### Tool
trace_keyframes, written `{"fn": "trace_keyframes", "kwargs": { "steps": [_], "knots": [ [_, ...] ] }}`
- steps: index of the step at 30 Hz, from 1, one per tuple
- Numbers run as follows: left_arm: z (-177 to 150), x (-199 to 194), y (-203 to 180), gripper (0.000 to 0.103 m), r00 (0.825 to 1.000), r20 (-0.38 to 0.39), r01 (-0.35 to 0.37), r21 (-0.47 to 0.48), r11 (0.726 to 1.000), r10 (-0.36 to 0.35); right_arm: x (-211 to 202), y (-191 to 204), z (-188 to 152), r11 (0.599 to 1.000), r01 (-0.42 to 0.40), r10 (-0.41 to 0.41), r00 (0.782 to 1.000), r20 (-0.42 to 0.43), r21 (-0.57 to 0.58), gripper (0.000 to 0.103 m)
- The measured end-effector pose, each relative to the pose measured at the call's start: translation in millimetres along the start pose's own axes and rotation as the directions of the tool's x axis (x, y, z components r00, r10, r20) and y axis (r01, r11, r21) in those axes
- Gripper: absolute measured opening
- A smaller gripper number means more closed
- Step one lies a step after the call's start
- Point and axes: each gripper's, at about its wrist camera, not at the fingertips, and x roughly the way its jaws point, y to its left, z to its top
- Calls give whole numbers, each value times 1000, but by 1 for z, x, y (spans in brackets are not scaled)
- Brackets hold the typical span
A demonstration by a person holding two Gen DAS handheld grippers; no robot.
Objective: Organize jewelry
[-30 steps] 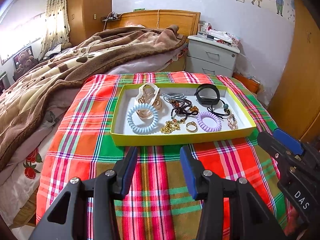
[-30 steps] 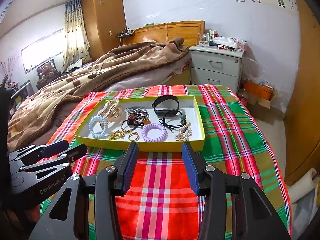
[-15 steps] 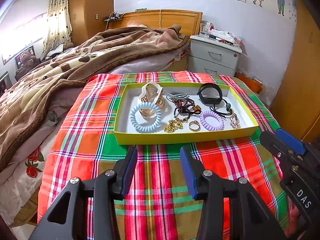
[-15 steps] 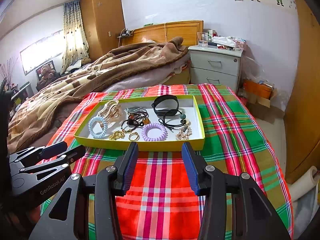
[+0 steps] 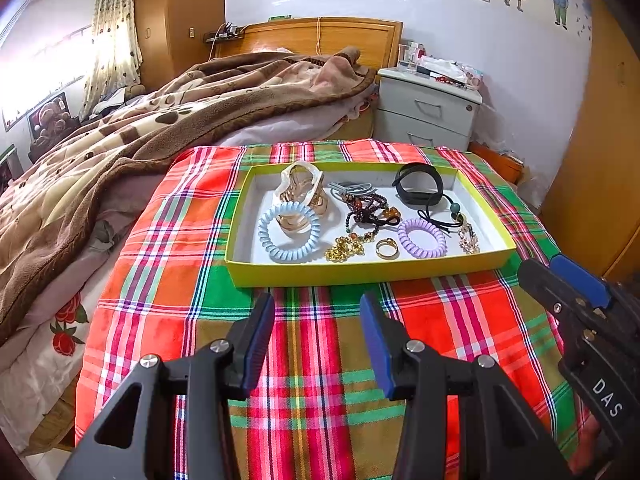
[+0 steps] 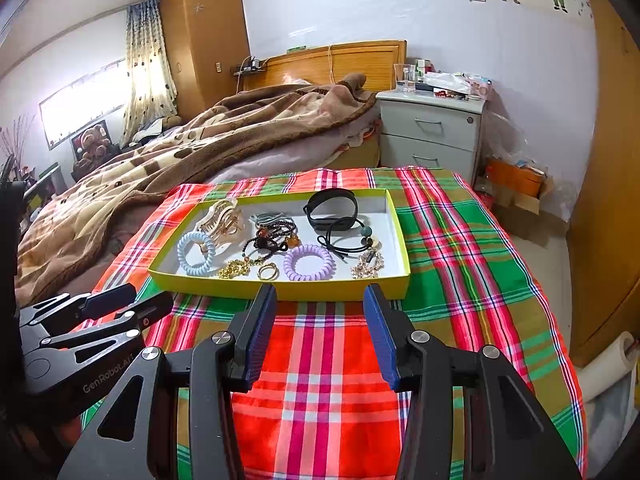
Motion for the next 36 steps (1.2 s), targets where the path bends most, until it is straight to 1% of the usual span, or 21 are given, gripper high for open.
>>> {"fn": "trace_keyframes", "kwargs": {
  "steps": [25, 36],
  "knots": [
    [-1, 1, 2, 46, 1000, -5, 0, 1, 1000, 0, 0, -2, 0, 1000, 3, -3, 1000, -3, 6, 46],
    [-1, 5, 1, 46, 1000, -21, 6, -2, 1000, -7, 0, -2, 0, 1000, 4, -4, 1000, -3, 7, 46]
  ]
}}
